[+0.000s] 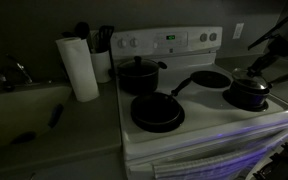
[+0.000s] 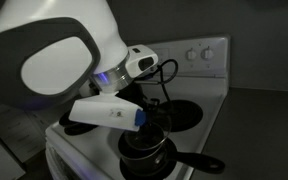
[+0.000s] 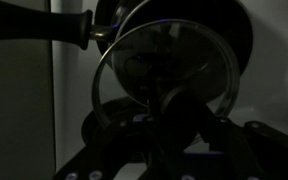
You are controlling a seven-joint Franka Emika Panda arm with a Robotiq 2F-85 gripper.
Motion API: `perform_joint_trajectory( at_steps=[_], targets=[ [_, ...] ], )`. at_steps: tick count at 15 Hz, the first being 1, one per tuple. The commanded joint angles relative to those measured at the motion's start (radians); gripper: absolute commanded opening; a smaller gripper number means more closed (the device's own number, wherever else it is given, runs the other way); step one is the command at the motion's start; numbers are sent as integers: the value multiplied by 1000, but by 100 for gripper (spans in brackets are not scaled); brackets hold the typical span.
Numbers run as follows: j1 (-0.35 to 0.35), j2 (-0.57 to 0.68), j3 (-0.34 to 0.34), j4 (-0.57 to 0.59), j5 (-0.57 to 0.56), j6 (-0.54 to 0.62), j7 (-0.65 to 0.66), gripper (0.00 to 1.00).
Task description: Take the lid from the stove and put it on the right black pot
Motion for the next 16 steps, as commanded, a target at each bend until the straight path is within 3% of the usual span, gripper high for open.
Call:
perform_joint_trajectory(
  at_steps=[1,10,16],
  targets=[
    [13,5,-18,24,35,-21,-50,15],
    [73,24,-32,35,112,-65,-77,15],
    [54,23,-36,43,126,-131,-71,15]
  ],
)
